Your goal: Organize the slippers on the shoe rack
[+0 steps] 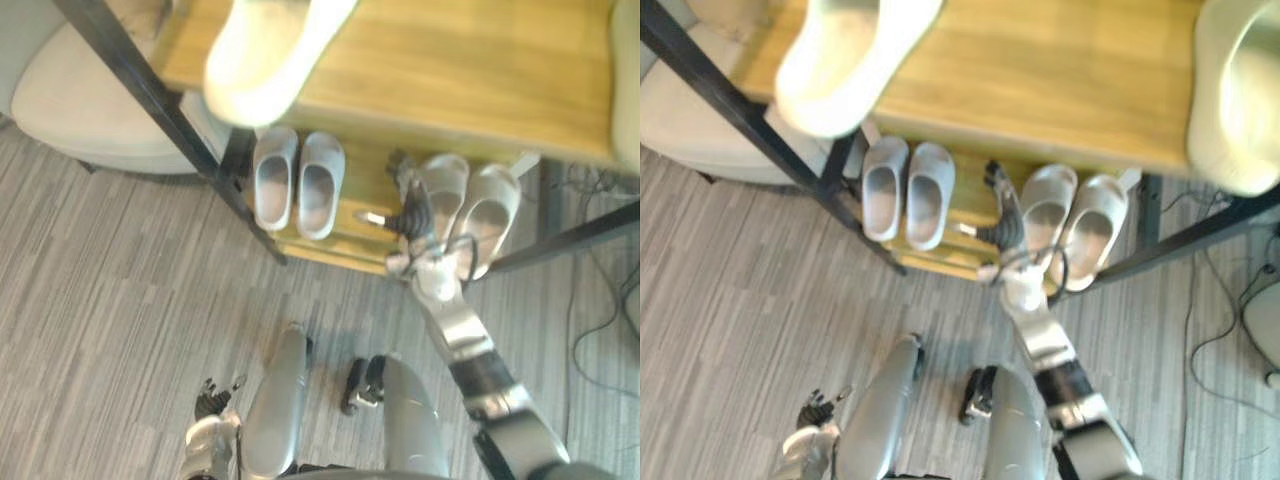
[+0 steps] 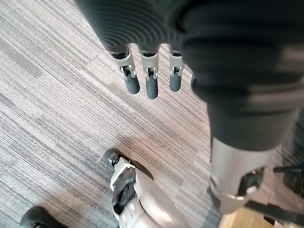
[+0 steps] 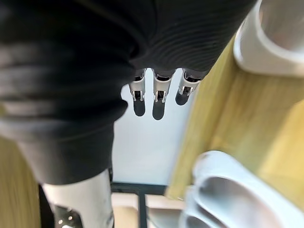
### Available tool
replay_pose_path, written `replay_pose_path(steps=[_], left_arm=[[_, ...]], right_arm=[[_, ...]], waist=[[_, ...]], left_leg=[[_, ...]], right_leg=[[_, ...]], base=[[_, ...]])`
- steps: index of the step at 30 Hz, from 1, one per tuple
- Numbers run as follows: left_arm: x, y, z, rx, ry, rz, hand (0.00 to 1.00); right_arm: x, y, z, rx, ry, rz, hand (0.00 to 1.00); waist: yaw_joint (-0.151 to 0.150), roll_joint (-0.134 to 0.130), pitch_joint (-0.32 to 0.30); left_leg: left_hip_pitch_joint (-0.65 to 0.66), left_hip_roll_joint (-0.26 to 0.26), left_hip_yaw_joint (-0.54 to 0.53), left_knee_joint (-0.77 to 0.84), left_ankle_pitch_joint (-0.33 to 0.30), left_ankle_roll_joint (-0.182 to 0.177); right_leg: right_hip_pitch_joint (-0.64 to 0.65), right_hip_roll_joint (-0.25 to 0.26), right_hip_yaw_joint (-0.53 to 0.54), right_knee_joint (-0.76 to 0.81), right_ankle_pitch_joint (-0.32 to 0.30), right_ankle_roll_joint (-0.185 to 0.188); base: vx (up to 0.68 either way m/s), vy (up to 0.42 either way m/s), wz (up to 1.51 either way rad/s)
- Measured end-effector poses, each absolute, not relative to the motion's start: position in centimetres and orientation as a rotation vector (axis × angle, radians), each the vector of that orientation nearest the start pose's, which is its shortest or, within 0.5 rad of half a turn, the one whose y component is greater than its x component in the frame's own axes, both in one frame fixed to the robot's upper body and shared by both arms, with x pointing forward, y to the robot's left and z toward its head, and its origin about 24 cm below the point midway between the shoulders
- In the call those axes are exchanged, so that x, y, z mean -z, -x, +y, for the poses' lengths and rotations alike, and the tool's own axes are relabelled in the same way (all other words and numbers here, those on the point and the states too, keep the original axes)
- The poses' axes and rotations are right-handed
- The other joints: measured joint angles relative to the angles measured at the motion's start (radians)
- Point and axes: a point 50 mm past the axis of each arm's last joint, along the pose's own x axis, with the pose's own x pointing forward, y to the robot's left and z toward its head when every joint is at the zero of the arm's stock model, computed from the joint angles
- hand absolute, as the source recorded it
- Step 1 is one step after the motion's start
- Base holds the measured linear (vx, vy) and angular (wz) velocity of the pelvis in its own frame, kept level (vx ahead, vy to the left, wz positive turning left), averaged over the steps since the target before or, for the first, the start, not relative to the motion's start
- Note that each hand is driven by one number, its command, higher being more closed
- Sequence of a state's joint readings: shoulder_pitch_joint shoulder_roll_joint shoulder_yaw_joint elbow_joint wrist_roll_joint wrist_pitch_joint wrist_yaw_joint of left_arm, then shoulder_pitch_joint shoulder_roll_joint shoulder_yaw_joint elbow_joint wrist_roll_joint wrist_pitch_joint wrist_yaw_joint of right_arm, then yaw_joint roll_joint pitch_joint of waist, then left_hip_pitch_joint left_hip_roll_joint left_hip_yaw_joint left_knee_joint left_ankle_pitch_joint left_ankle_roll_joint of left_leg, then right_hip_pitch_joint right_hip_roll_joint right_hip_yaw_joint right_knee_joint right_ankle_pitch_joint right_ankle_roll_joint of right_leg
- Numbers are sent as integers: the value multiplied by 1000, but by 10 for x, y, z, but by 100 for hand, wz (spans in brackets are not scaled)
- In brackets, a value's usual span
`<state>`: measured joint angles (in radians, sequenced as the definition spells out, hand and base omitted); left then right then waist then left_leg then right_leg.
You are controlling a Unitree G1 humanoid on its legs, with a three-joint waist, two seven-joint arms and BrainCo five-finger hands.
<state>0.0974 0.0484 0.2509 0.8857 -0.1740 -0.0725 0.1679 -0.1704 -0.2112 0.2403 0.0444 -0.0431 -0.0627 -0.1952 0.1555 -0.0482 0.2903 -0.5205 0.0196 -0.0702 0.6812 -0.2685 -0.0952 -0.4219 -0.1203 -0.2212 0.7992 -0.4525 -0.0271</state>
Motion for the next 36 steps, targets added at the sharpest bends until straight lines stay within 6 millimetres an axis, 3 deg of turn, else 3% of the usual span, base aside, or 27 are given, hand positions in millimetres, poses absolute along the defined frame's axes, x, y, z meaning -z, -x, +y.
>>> replay_pose_path(steps=[1, 3, 5, 6, 7, 10, 11, 12, 16, 21, 28, 32, 36], left_arm=[[142, -115, 219, -525, 126, 899, 0], [145, -103, 221, -490, 70, 936, 0], [146, -99, 222, -466, 41, 951, 0], [149, -92, 223, -435, 12, 980, 0], [149, -90, 222, -431, 8, 986, 0], [152, -89, 217, -367, -13, 1010, 0], [152, -89, 216, -359, -18, 1010, 0], [152, -92, 213, -318, -44, 1010, 0], [152, -95, 209, -261, -79, 1010, 0], [151, -102, 203, -182, -147, 1000, 0], [147, -113, 195, -67, -233, 958, 0], [139, -132, 164, 70, -247, 860, 0], [111, -156, 112, 287, -191, 660, 0]], right_arm=[[-67, -274, -130, -78, 251, -159, 0], [-30, -249, -138, -84, 272, -11, 0], [-13, -239, -142, -79, 272, 59, 0], [15, -228, -153, -42, 277, 189, 0], [22, -225, -156, -31, 282, 219, 0], [74, -195, -186, 48, 336, 498, 0], [78, -192, -187, 52, 342, 521, 0], [98, -176, -199, 86, 351, 642, 0], [126, -145, -212, 122, 368, 836, 0], [145, -115, -221, 187, 340, 998, 0], [150, -104, -221, 232, 313, 1052, 0], [151, -102, -220, 235, 310, 1056, 0], [152, -100, -220, 236, 308, 1065, 0]], waist=[[0, -1, -10], [-9, -2, -62], [-20, -1, -85], [-36, 1, -118], [-39, 3, -125], [-51, 31, -163], [-52, 33, -165], [-55, 46, -177], [-66, 56, -185], [-71, 69, -205], [-84, 72, -220], [-99, 71, -222], [-102, 70, -226]], left_leg=[[23, 0, 5, -25, 6, 4], [132, -3, 35, -155, 45, 22], [173, -8, 43, -214, 66, 29], [228, -14, 51, -296, 100, 35], [238, -15, 51, -313, 107, 36], [338, -20, 61, -469, 173, 47], [346, -20, 62, -481, 179, 47], [384, -20, 63, -543, 209, 53], [447, -25, 57, -635, 259, 62], [491, -34, 44, -731, 314, 78], [523, -47, 24, -773, 333, 74], [543, -56, 19, -783, 340, 82], [551, -60, 9, -783, 340, 82]], right_leg=[[23, 0, 1, -28, 9, 3], [121, -1, 6, -160, 57, 20], [157, -2, 7, -219, 81, 28], [206, -3, 6, -297, 116, 38], [216, -1, 6, -315, 123, 39], [305, 12, 11, -468, 200, 55], [311, 14, 13, -483, 208, 54], [350, 22, 15, -548, 246, 60], [410, 31, 15, -651, 302, 64], [430, 31, 16, -703, 334, 73], [462, 29, 10, -736, 353, 88], [486, 24, 9, -752, 362, 94], [498, 23, 6, -759, 364, 92]], base=[[224, 130, -17], [235, 148, -18], [158, 101, -11], [115, 71, -5], [125, 82, -6], [80, 75, -11], [48, 69, -11], [26, 39, -6], [-21, 38, -2], [-64, 38, 4], [-35, 34, 5], [8, 21, 2], [17, 4, 4]])
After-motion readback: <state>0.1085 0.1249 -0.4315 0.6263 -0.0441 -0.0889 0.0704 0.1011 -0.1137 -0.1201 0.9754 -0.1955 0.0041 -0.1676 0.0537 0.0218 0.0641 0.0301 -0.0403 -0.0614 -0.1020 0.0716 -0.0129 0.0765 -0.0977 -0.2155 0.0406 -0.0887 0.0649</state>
